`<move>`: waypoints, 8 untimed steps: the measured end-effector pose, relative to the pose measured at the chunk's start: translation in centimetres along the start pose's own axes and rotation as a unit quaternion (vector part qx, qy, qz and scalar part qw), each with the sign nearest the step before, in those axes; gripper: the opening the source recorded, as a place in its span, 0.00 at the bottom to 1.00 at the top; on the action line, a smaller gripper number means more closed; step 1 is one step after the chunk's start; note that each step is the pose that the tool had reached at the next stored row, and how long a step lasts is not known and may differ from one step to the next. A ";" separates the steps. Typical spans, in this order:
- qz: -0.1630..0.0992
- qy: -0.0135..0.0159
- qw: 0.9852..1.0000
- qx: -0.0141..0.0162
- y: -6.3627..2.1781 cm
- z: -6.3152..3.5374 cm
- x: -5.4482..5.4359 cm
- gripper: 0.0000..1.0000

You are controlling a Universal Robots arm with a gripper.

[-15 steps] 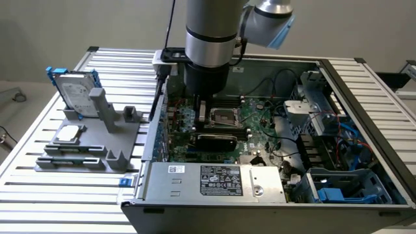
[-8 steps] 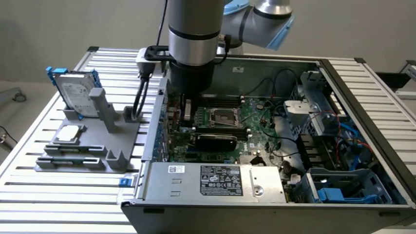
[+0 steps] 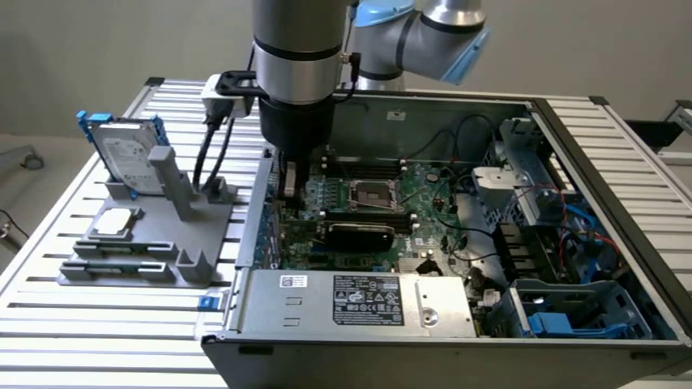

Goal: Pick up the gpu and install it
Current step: 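Press down on the gpu until it lock into place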

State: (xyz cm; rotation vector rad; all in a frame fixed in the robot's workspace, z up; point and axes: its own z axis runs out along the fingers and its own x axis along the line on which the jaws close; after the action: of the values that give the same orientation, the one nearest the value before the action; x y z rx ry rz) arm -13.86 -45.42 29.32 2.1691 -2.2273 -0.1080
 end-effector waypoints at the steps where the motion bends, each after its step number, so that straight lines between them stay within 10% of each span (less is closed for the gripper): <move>1: 0.000 0.000 1.000 0.000 0.17 -0.01 0.0 0.11; 8: 0.000 0.000 1.000 -0.005 0.33 -1.05 0.1 0.11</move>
State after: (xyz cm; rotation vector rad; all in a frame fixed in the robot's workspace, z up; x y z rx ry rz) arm -14.12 -45.52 30.39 2.1643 -2.2218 -0.1180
